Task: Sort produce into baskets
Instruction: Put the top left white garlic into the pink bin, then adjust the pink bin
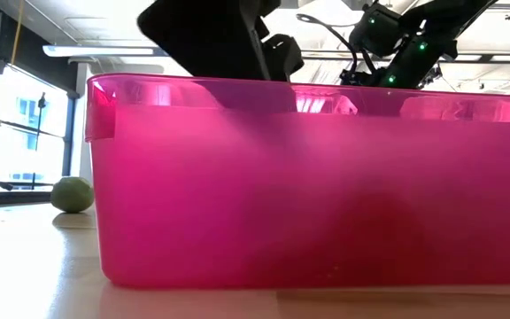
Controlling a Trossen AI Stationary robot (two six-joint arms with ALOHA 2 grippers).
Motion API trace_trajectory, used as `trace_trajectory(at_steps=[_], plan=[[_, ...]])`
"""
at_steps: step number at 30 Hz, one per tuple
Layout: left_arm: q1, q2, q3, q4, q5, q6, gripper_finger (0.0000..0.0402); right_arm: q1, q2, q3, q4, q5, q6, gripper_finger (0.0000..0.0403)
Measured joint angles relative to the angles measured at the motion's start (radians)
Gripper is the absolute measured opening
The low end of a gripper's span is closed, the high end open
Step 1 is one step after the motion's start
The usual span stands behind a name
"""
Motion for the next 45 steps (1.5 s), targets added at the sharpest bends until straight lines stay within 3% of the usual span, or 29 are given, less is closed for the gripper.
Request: trace_trajectory(at_steps=[4, 8, 20, 40, 45], plan=[[-0.001, -0.009, 0.000, -0.054, -0.030, 0.026, 0.0204, 0.000, 0.000, 0.000, 0.000, 0.000, 0.000, 0.0000], [0.001, -0.031, 0.000, -0.131, -0.052, 0.032, 0.0177, 0.000, 0.000, 0.000, 0.001, 0.000, 0.000, 0.0000], [0.019, -0.038, 0.001, -0.237, 0.012, 0.033, 0.0007, 0.000, 0.000, 0.000, 0.008, 0.002, 0.003, 0.0000], [0.090, -0.045, -0.042, -0.282, 0.003, 0.049, 0.0000, 0.000, 0.000, 0.000, 0.008, 0.003, 0.000, 0.0000], [0.087, -0.050, -0.042, -0.283, 0.072, -0.016, 0.0000, 0.000, 0.000, 0.000, 0.007, 0.003, 0.000, 0.0000]])
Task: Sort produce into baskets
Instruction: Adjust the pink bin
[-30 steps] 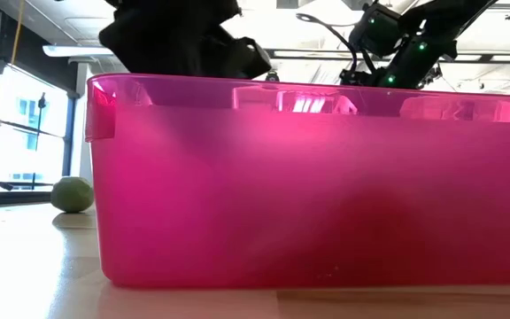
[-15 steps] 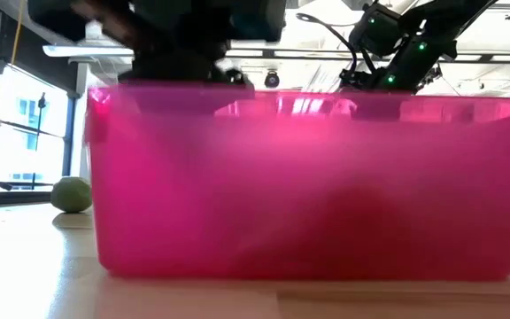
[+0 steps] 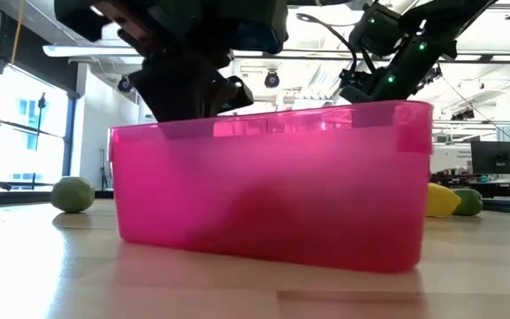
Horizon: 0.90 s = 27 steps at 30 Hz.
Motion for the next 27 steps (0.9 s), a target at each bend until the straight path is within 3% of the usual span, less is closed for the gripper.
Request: trace_trajectory(at_steps=[8, 15, 27], plan=[[-0.046, 0.000, 0.000, 0.017, 0.100, -0.081, 0.0000, 0.000, 0.000, 0.000, 0.000, 0.000, -0.018, 0.0000], [-0.058, 0.000, 0.055, 0.026, 0.115, -0.168, 0.0000, 0.000, 0.000, 0.000, 0.000, 0.000, -0.019, 0.0000], [0.004, -0.012, 0.072, 0.091, 0.215, -0.260, 0.0000, 0.000, 0.000, 0.000, 0.000, -0.004, -0.038, 0.0000]])
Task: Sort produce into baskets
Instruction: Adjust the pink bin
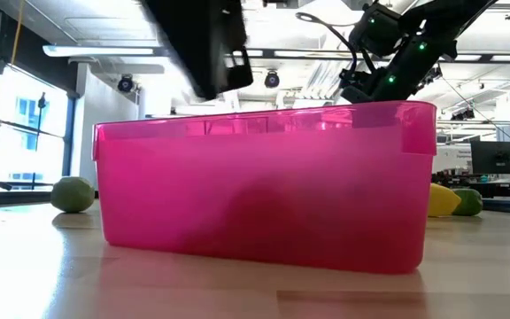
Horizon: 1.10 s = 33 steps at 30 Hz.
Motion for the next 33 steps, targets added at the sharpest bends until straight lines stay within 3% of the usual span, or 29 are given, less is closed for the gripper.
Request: trace_trajectory(at_steps=[5, 8, 17, 33], plan=[[0.105, -0.022, 0.002, 0.066, 0.034, -0.021, 0.0000, 0.000, -0.007, 0.000, -0.049, -0.004, -0.017, 0.0000], [0.147, -0.019, 0.001, 0.020, 0.025, -0.023, 0.0000, 0.000, -0.035, 0.000, -0.117, -0.005, -0.032, 0.0000], [0.249, -0.034, 0.001, -0.199, -0.164, 0.041, 0.0000, 0.000, -0.175, 0.000, -0.164, -0.008, -0.022, 0.0000], [0.225, -0.026, -0.047, -0.208, -0.080, 0.090, 0.0000, 0.000, -0.248, 0.000, -0.198, 0.011, 0.012, 0.0000]])
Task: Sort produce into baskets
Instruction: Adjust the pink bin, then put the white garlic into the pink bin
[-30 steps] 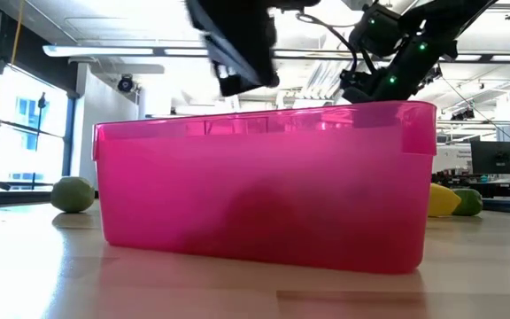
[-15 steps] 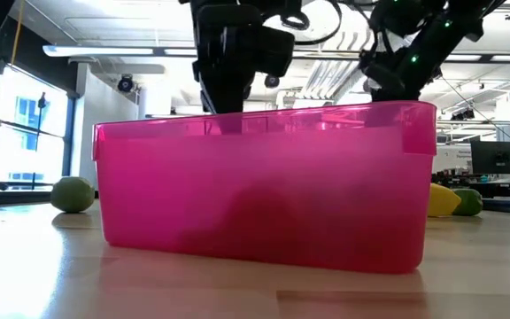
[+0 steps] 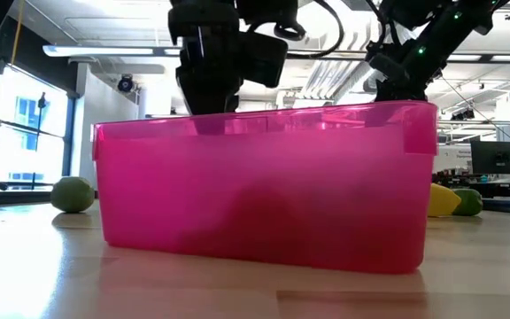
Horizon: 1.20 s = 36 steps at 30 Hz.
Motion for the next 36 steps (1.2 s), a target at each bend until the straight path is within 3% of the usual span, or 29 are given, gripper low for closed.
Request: trace_trajectory(at_steps=[24, 36], plan=[[-0.026, -0.003, 0.000, 0.107, 0.033, -0.061, 0.0000, 0.000, 0.000, 0.000, 0.000, -0.005, 0.010, 0.0000], [0.017, -0.113, -0.001, 0.218, 0.000, -0.055, 0.0000, 0.000, -0.012, -0.001, 0.060, -0.010, 0.019, 0.0000]])
